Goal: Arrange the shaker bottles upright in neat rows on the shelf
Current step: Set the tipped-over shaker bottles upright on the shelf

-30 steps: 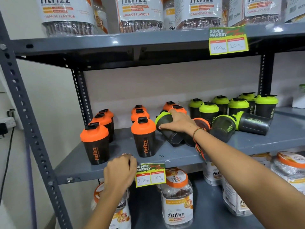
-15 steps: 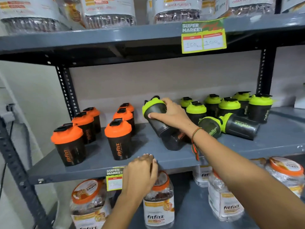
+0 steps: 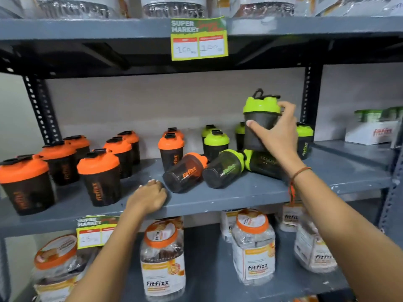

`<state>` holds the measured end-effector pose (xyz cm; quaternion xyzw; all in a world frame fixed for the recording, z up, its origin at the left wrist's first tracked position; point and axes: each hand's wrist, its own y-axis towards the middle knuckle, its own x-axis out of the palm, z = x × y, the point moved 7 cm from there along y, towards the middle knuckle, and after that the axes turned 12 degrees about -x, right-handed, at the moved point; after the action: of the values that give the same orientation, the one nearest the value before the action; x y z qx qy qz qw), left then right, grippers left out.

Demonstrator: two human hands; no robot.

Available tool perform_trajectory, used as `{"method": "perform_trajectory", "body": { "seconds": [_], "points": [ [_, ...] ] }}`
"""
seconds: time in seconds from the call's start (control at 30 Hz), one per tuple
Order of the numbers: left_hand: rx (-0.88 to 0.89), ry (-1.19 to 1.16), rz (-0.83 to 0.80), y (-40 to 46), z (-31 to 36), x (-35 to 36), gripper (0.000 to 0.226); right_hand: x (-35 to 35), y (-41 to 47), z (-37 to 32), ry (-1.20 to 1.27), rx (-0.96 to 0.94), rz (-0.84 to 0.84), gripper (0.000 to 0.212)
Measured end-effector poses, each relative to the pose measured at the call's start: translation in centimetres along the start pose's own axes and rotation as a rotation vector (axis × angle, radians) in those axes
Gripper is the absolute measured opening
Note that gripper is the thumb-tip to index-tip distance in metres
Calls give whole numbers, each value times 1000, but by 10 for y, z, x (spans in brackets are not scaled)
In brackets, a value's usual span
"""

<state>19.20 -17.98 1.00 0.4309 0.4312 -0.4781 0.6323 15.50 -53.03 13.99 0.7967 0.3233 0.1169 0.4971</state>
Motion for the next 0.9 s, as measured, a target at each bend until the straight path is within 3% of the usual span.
{"method": "perform_trajectory", "body": {
  "seconds": [0.17,0.27,0.4,0.77,0.9],
  "points": [
    [4,-13,-2,0,-2,3,35,-55,6,79,-81,72,150,93],
    [-11,-17,-14,-3,-2,2,37,-67,1,118,-150,141,106,101],
    [-27,-21,-9,-8,0,2,42,-64,-13,149,-209,167,13,89],
    [-30,-24,5,-14,3,-1,43,-62,-23,161,-185,105,-51,90],
    [-45,-18,-1,-15,1,-1,48,-76,-22,130,-188,-28,144,83]
  ]
}}
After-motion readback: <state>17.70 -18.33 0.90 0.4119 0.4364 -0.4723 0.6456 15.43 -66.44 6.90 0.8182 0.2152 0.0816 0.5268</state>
